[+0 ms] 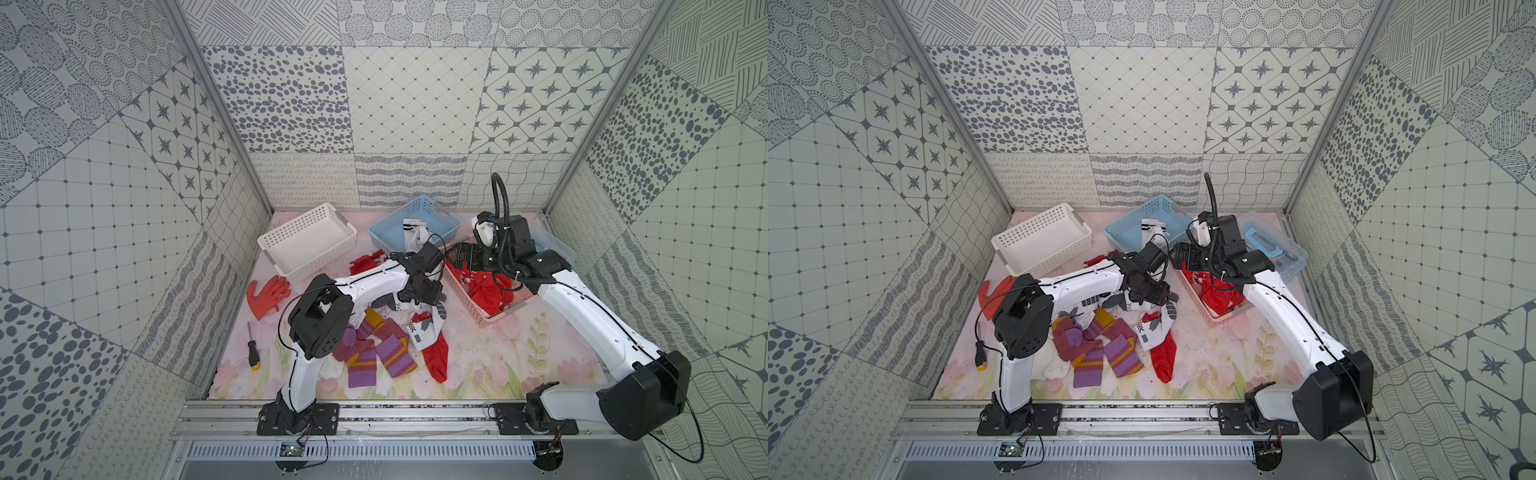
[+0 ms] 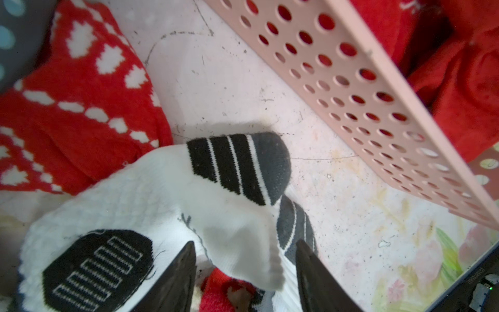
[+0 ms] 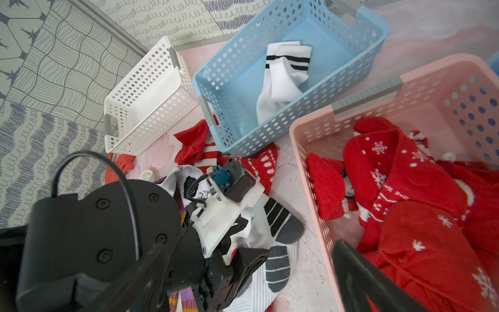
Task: Sort the socks into the basket by color
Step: Pick up the sock from the center of the board.
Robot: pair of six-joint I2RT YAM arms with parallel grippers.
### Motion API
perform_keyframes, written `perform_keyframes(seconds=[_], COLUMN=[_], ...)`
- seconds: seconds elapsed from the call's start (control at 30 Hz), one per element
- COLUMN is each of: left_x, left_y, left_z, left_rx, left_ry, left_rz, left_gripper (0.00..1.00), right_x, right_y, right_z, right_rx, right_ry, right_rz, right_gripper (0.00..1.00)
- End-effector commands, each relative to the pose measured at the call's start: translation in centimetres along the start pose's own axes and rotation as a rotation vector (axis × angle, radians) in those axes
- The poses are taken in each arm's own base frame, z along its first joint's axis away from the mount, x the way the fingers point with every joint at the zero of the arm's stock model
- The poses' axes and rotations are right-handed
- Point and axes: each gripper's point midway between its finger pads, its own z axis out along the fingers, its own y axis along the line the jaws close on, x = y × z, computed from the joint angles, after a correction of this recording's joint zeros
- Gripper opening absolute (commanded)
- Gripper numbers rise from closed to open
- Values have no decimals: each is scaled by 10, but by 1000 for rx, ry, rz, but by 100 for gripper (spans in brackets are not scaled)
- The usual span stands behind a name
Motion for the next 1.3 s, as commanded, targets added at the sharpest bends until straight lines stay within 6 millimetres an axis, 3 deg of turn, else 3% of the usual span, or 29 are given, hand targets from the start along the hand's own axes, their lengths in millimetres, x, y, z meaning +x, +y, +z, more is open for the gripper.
perform_keyframes(seconds=[0.0,0.07,0.17,0.27,0.5,0.93,1.13,1.27], left_x=[12,17,20,16,2,-4,-4,-8], left_y=[-9,-7,-7,-5,3,22,13,7], left_z=[14,22,26,17,-39,-174,-208,-227], left_rx=[16,10,6,-6,-8,109,239,314], left_ry=[52,81,107,71,-48,-249,-290,-332], left_rz=[19,16,26,36,24,41,83,91], left_gripper=[58,52,18,0,0,0,0,0], right_x=[-12,-13,-17,-22,-30,-25,-10,-1], right_y=[22,21,23,27,44,95,126,135], right_z=[-10,-10,-11,-12,-22,-39,-25,-9], right_rx=[-81,-76,-79,-91,-172,-469,-566,-580], right_ry=[-63,-66,-75,-83,-115,-155,-121,-104], right_rz=[-21,-19,-15,-17,-32,-178,-276,-312], right_gripper=[98,98,98,98,98,98,97,98])
